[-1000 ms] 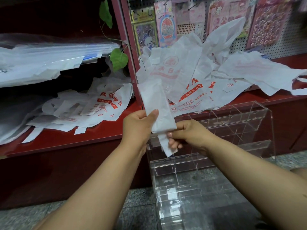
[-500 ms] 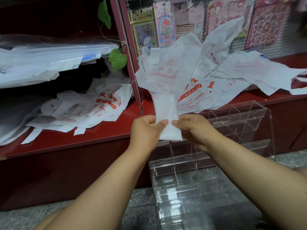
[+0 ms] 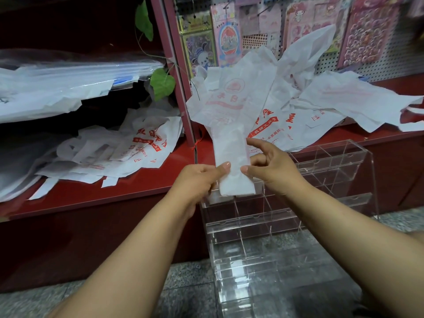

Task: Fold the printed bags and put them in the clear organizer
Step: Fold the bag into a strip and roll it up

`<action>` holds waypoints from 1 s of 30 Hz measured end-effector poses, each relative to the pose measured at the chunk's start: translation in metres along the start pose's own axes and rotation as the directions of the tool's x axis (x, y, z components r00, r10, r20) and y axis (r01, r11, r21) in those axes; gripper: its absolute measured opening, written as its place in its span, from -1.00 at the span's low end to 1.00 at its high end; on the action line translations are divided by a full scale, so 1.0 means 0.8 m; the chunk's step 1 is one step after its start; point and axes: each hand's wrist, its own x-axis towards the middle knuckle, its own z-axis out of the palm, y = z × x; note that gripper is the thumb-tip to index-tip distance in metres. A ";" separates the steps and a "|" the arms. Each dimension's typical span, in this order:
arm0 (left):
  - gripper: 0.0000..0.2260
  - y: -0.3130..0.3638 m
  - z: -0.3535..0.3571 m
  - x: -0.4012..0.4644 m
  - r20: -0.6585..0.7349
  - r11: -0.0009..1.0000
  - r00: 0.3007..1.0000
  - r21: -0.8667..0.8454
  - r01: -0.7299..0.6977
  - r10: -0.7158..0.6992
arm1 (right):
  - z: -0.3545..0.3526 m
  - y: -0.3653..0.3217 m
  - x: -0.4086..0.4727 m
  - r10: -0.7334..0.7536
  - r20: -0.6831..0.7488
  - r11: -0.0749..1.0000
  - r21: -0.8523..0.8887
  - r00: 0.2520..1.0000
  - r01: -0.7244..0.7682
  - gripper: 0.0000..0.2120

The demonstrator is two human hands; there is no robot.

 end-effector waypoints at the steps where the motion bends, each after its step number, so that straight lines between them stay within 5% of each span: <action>1: -0.71 0.001 -0.003 -0.002 0.066 0.997 0.997 -0.048 0.054 -0.050 | 0.000 0.001 0.001 -0.007 0.012 1.000 -0.024 1.000 0.007 -0.47; 3: -0.60 0.002 -0.009 -0.001 0.173 0.977 0.979 -0.166 0.134 -0.105 | -0.001 0.003 0.001 -0.021 0.034 0.998 -0.065 0.999 0.023 -0.45; 6: -0.78 0.004 -0.010 0.002 0.210 0.929 0.969 -0.315 0.196 -0.133 | -0.001 0.002 -0.001 -0.020 0.065 0.996 -0.088 0.998 0.025 -0.41; 13: -0.83 0.002 0.004 0.004 -0.004 0.967 1.000 -0.255 -0.030 0.030 | -0.001 0.004 0.003 0.024 -0.051 0.942 -0.334 0.998 -0.040 -0.64; 17: -0.88 -0.002 0.011 0.002 -0.040 0.972 0.987 -0.174 -0.158 0.153 | -0.001 0.001 0.002 0.160 0.054 0.987 0.018 0.986 -0.161 -0.85; 21: -0.93 -0.003 0.010 0.003 -0.013 0.963 0.970 -0.113 -0.244 0.244 | -0.001 -0.001 0.000 0.118 0.076 0.957 0.257 0.990 -0.134 -0.95; 25: -0.92 -0.005 0.005 0.004 0.018 0.939 0.947 -0.137 -0.316 0.321 | -0.005 0.004 0.001 0.039 0.037 0.985 0.169 0.999 -0.045 -0.85; 30: -0.91 -0.010 0.009 0.005 -0.077 0.905 0.902 0.062 -0.421 0.425 | -0.003 0.002 -0.002 -0.029 0.000 0.997 0.067 1.000 0.029 -0.90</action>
